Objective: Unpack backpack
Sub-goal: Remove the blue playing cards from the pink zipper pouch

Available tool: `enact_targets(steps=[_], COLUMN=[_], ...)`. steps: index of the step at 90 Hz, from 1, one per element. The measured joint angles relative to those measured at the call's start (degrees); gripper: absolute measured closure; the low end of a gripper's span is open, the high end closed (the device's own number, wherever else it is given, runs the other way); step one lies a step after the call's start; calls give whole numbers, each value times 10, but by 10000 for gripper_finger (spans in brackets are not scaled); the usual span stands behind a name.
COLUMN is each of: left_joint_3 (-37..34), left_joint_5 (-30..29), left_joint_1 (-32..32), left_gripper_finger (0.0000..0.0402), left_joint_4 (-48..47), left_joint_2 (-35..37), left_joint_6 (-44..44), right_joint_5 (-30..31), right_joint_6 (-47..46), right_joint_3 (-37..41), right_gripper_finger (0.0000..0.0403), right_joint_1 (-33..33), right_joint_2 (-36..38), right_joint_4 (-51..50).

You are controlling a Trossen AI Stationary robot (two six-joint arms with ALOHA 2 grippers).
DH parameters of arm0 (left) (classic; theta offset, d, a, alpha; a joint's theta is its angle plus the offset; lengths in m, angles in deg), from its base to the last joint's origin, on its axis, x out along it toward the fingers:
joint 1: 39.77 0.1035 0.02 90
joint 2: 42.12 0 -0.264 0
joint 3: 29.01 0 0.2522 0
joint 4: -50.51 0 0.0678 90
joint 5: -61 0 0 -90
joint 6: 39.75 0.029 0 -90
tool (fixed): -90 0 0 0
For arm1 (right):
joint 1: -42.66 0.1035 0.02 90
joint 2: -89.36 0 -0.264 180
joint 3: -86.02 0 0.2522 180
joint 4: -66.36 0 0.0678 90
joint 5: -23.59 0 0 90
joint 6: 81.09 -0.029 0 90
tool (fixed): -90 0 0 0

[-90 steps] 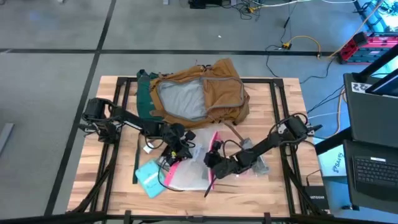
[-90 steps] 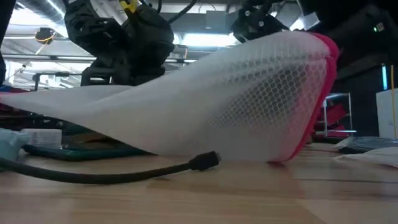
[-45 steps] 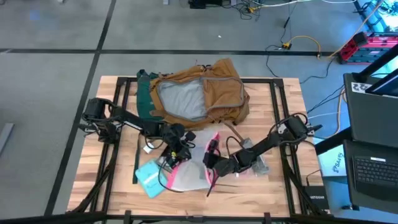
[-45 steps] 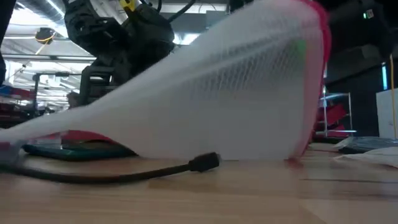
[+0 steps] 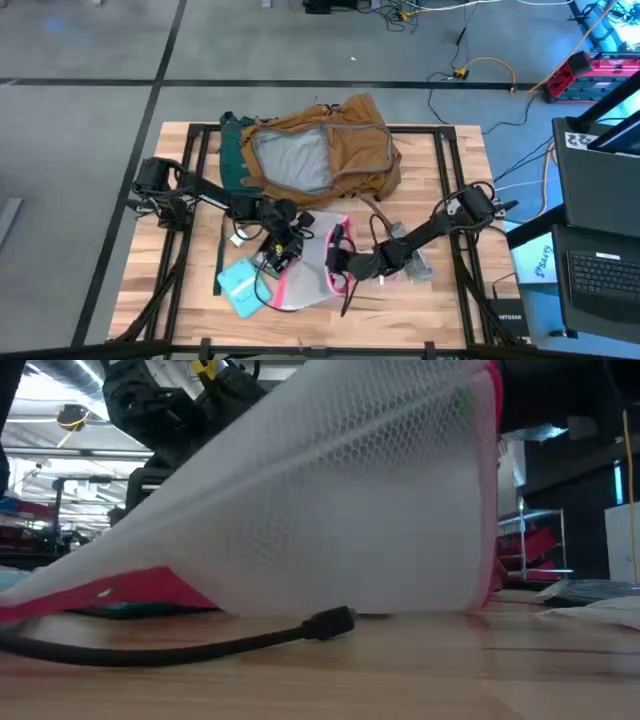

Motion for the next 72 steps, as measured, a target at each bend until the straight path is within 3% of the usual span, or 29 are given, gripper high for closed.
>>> enact_targets(steps=[12,57,72], left_joint_3=[0,0,0], left_joint_5=[-6,-20,-20], left_joint_1=[0,1,1], left_gripper_finger=[402,402,402], left_joint_4=[1,-34,-31], left_joint_2=[0,0,0], left_joint_6=[0,0,0], right_joint_5=[-5,-3,-5], right_joint_6=[8,-221,-306], right_joint_3=[-25,-56,-56], right_gripper_finger=[110,110,110], right_joint_1=[0,2,-1], right_joint_2=[0,1,1], right_joint_4=[-33,-373,-432])
